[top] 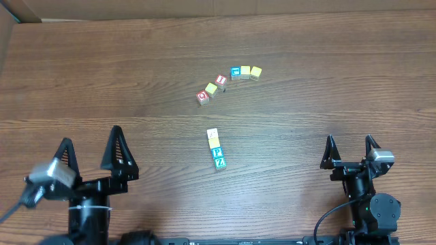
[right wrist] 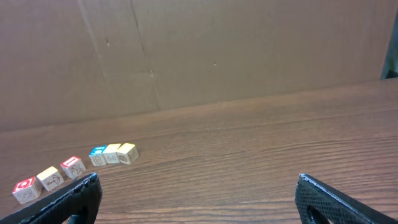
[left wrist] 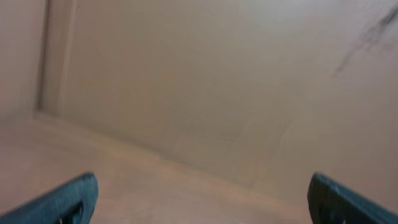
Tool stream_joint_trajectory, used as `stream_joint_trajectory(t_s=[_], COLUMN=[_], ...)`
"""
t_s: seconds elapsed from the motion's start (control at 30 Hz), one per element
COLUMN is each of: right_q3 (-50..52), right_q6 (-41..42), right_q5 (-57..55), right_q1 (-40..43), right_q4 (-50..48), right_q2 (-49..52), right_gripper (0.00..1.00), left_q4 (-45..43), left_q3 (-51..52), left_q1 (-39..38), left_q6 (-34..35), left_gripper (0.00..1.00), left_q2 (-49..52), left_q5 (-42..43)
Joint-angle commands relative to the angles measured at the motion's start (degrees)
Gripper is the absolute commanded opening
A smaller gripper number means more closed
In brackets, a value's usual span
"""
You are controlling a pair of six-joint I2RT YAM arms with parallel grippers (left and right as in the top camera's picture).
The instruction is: Flip 4 blocks
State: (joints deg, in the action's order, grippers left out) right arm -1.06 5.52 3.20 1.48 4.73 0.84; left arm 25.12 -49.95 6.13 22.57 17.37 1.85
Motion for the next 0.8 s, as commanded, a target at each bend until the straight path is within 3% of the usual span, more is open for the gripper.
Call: stream_joint_trajectory(t_s=[0.0, 0.17, 0.33, 0.53, 0.77], right_q3=[0.61, 0.61, 0.61, 0.61, 0.61], right_q6=[-0.85, -0.85, -0.85, -0.85, -0.85], right_q5=[0.96, 0.96, 0.96, 0.96, 0.96], right_q1=[0.2, 0.2, 0.2, 0.2, 0.2], right_q4=[-0.26, -0.26, -0.26, -0.26, -0.26], right_q2=[-0.68, -0.68, -0.68, -0.68, -0.68], right_gripper=[1.0, 1.0, 1.0, 1.0, 1.0], left_q4=[-9.25, -28.09, -40.17, -47.15, -47.67], left_q3=[8.63, 21.92, 32.33, 40.89, 47.54], left_q1=[-2.86, -6.32, -7.02, -7.02, -7.02], left_q6=[0.59, 0.57, 0.59, 0.63, 0.61], left_gripper=[1.0, 1.0, 1.0, 1.0, 1.0], left_q2=[-5.75, -11.87, -15.41, -17.16, -17.16], left_q5=[-0.63, -1.05, -1.03, -1.01, -2.08])
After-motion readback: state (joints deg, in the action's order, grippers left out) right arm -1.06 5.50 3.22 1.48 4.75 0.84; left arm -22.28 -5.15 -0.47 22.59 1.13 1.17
